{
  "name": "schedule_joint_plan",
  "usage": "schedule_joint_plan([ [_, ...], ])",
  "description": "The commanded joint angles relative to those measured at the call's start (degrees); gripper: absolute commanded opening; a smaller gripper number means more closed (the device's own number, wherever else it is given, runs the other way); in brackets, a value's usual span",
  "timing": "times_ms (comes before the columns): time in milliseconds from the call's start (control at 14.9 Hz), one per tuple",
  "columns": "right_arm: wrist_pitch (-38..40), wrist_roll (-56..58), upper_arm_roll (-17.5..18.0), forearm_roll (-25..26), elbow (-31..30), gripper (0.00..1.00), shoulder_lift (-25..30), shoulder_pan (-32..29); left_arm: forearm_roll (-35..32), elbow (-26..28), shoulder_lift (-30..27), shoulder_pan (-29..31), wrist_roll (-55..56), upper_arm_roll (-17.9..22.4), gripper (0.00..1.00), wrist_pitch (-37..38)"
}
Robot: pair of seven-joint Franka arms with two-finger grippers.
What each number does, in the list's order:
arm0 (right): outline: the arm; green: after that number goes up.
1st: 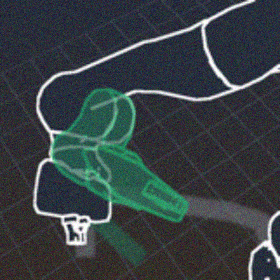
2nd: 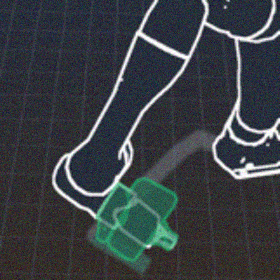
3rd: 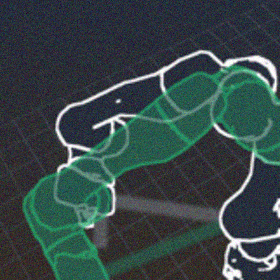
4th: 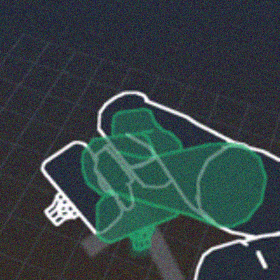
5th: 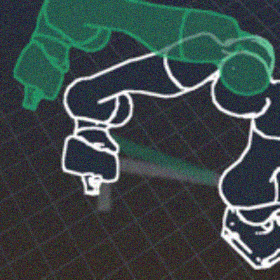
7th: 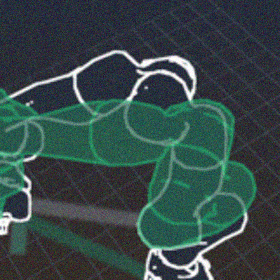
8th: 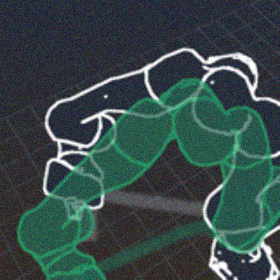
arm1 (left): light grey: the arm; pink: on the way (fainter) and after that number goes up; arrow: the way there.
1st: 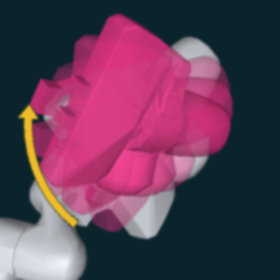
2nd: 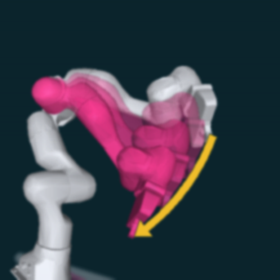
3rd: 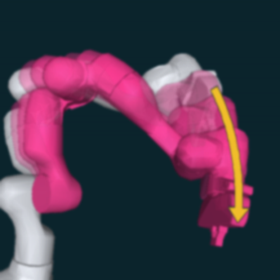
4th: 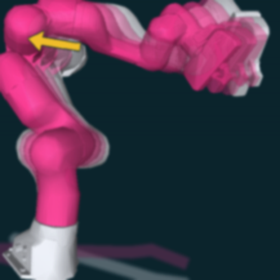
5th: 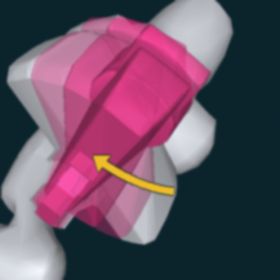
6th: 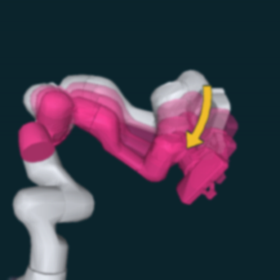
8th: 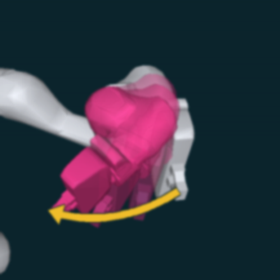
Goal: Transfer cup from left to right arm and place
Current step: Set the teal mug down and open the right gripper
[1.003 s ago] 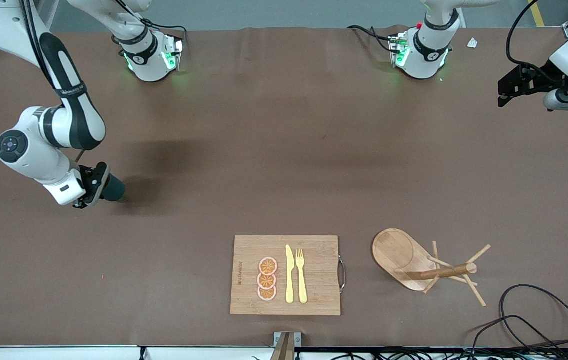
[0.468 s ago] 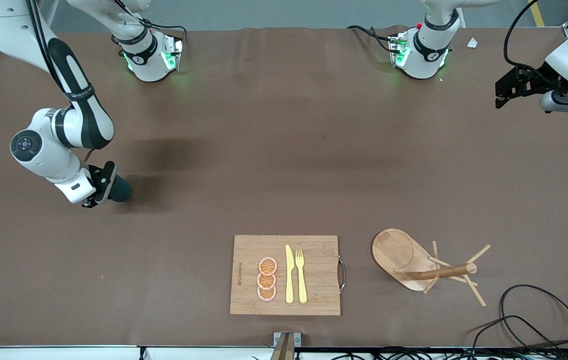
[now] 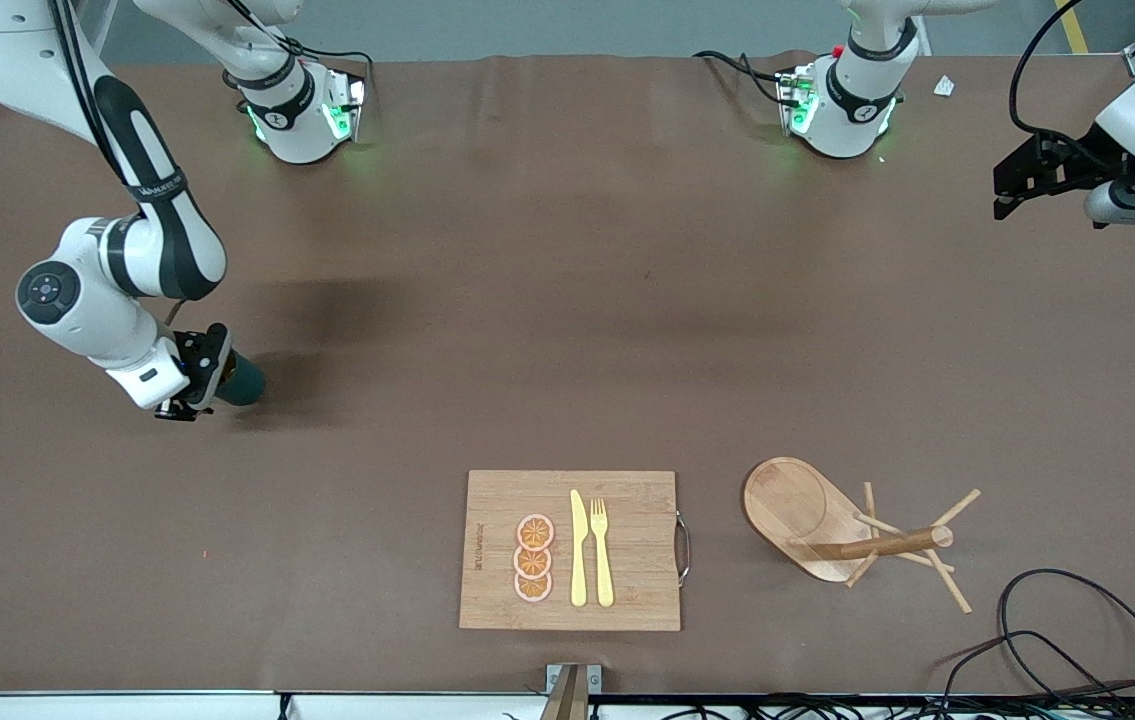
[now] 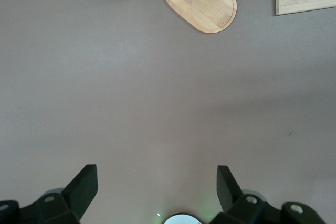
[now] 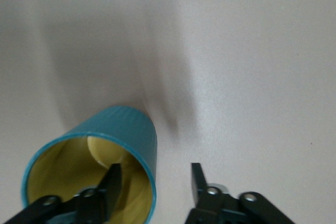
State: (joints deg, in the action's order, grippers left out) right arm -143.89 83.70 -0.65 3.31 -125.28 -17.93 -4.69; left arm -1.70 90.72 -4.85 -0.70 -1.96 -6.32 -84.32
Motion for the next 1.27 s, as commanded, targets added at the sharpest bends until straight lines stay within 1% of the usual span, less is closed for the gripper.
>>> schedule_joint_plan([
  [0, 13.41, -5.45, 0.56, 0.20, 6.51, 1.00, 1.68, -1.28, -0.49, -0.37, -0.16, 0.18, 0.03, -0.10, 1.00, -0.41],
  [268, 30.55, -16.79, 0.82, 0.20, 16.79, 1.00, 3.17, -0.76, -0.76, -0.37, -0.07, 0.26, 0.12, 0.25, 1.00, -0.67],
  [401, 37.33, -23.03, 0.82, 0.20, 21.54, 1.00, 3.43, -0.32, -0.85, -0.37, -0.07, 0.44, 0.12, 0.34, 1.00, -0.67],
  [535, 41.04, -31.01, 1.00, 0.20, 22.88, 1.00, 5.53, -0.06, -0.85, -0.37, -0.07, 0.44, 0.12, 0.34, 1.00, -0.67],
  [669, 44.55, -43.21, 1.00, 0.20, 23.23, 1.00, 8.52, 1.43, -0.76, -0.37, -0.16, 0.53, 0.12, 0.43, 1.00, -0.76],
  [803, 50.51, -51.41, 1.00, 0.12, 27.60, 1.00, 8.88, 2.32, -0.76, -0.37, -0.16, 0.53, 0.12, 0.43, 1.00, -0.76],
  [936, 55.10, -55.30, 0.74, -1.98, 31.57, 1.00, 8.79, 2.23, -0.76, -0.37, -0.16, 0.53, 0.12, 0.43, 1.00, -0.67],
  [1070, 59.23, -59.51, 0.65, -2.35, 34.65, 1.00, 8.71, 2.06, -0.76, -0.45, -0.16, 0.44, 0.20, 0.43, 1.00, -0.76],
  [1204, 60.91, -64.43, 0.65, -2.43, 36.06, 1.00, 9.14, 1.97, -0.76, -0.45, -0.16, 0.44, 0.20, 0.43, 1.00, -0.76],
])
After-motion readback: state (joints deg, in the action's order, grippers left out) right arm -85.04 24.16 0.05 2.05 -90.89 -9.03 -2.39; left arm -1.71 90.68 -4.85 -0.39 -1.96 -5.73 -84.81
